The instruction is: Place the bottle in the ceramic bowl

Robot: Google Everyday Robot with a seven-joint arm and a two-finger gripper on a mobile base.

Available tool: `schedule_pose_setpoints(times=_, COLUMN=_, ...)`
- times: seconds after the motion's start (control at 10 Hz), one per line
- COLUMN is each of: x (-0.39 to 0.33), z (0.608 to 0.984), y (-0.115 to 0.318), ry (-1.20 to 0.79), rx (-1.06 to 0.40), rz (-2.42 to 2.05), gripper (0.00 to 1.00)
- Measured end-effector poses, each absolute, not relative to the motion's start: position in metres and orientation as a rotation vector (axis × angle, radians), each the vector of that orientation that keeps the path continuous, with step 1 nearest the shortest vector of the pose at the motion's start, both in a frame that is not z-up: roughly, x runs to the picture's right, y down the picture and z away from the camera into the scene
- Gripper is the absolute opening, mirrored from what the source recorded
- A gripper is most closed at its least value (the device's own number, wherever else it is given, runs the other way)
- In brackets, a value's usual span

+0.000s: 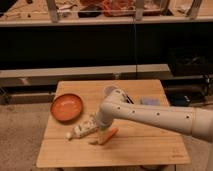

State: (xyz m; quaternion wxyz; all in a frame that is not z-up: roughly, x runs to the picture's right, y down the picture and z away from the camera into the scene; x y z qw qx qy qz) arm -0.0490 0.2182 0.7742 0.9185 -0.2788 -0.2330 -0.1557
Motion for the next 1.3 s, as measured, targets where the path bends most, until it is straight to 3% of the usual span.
schedule_pose_setpoints(times=1.3, x=-0.057, z=0.800, y=0.228, ry=-0.520, rx=-0.572, rz=-0.326, gripper=0.80)
